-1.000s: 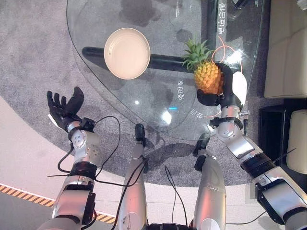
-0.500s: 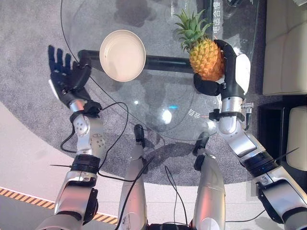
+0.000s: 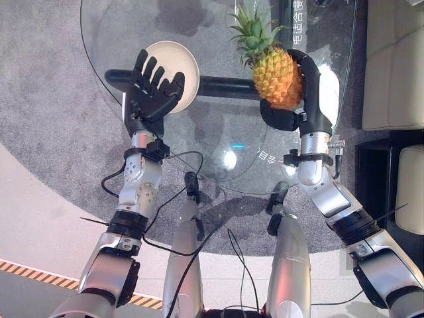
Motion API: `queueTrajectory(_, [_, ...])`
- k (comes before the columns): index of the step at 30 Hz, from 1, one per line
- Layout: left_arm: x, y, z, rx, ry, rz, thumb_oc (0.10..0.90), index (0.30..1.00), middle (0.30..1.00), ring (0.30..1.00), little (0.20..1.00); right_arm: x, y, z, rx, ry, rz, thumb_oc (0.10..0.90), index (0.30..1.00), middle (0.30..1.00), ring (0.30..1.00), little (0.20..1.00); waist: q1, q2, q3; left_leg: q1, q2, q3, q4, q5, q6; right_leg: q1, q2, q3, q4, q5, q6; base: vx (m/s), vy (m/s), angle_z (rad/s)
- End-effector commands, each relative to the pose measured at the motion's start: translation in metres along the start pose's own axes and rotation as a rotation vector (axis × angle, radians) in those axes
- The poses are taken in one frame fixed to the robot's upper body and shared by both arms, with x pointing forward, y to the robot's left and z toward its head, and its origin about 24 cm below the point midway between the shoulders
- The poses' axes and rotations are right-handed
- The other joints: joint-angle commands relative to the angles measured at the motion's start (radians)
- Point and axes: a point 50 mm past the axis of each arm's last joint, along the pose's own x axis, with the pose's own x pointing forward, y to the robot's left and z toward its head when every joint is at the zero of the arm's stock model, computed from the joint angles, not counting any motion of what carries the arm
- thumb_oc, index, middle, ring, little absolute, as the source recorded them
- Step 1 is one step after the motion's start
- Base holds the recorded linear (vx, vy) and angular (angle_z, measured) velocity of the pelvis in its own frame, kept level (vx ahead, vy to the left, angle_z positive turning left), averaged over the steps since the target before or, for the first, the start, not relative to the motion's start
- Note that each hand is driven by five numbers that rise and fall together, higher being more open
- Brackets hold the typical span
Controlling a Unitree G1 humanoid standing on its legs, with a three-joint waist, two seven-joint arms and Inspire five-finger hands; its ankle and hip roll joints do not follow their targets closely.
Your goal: Pick up the fruit to the plate
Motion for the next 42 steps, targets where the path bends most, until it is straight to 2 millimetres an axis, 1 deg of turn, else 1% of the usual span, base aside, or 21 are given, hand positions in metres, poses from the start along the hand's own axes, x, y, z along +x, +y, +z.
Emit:
queueTrajectory(1, [0.018,-0.05,0.039,-0.085,-0.142,-0.247,0.8,0.9,0.9,0.9,0.9,0.028,-0.036,0.095,0.183,-0.455,-0.168,0.1,0.3,0.3,0.3,0.2,-0.015,0.018,-0.018,0.025,0.049,0.002,0.088,-0.093,-0.033,0.073,-0.028,0.012,-0.16,0.106,0.055,0.0,0.0,0.0])
queueTrajectory(6, [0.018,-0.054,0.033,-0.132,-0.095,-0.297,0.8,0.9,0.9,0.9,0.9,0.026,-0.034,0.101,0.198,-0.48,-0.147,0.1,0.3,0.3,0.3,0.2,-0.016,0.019,-0.018,0.025,0.047,0.003,0.086,-0.093,-0.033,0.078,-0.03,0.009,-0.169,0.109,0.056,0.0,0.0,0.0])
queueTrajectory(11, [0.017,-0.063,0.025,-0.234,-0.021,-0.38,0.8,0.9,0.9,0.9,0.9,0.025,-0.031,0.109,0.208,-0.513,-0.115,0.1,0.3,0.3,0.3,0.2,-0.017,0.022,-0.018,0.03,0.047,0.008,0.082,-0.092,-0.034,0.084,-0.034,0.004,-0.177,0.112,0.057,0.0,0.0,0.0])
queueTrajectory(18, [0.016,-0.068,0.02,-0.256,0.024,-0.413,0.8,0.9,0.9,0.9,0.9,0.023,-0.027,0.117,0.227,-0.537,-0.075,0.1,0.3,0.3,0.3,0.2,-0.017,0.025,-0.018,0.028,0.046,0.009,0.081,-0.091,-0.033,0.084,-0.037,0.004,-0.182,0.114,0.057,0.0,0.0,0.0])
queueTrajectory(26, [0.015,-0.071,0.018,-0.267,0.043,-0.418,0.8,0.9,0.9,0.9,0.9,0.02,-0.022,0.126,0.234,-0.568,-0.025,0.1,0.3,0.3,0.3,0.2,-0.013,0.023,-0.018,0.026,0.046,0.008,0.08,-0.091,-0.033,0.089,-0.04,-0.002,-0.19,0.115,0.057,0.0,0.0,0.0])
queueTrajectory(32, [0.016,-0.07,0.016,-0.283,0.041,-0.379,0.8,0.9,0.9,0.9,0.9,0.018,-0.018,0.131,0.251,-0.584,0.01,0.1,0.3,0.3,0.3,0.2,-0.009,0.02,-0.018,0.02,0.045,0.004,0.084,-0.091,-0.033,0.086,-0.041,-0.005,-0.188,0.115,0.057,0.0,0.0,0.0])
queueTrajectory(42, [0.017,-0.073,0.017,-0.389,0.032,-0.343,0.8,0.9,0.9,0.9,0.9,0.016,-0.01,0.137,0.26,-0.584,0.072,0.1,0.3,0.3,0.3,0.2,-0.004,0.017,-0.018,0.011,0.042,0.0,0.082,-0.088,-0.032,0.084,-0.039,-0.01,-0.192,0.116,0.055,0.0,0.0,0.0])
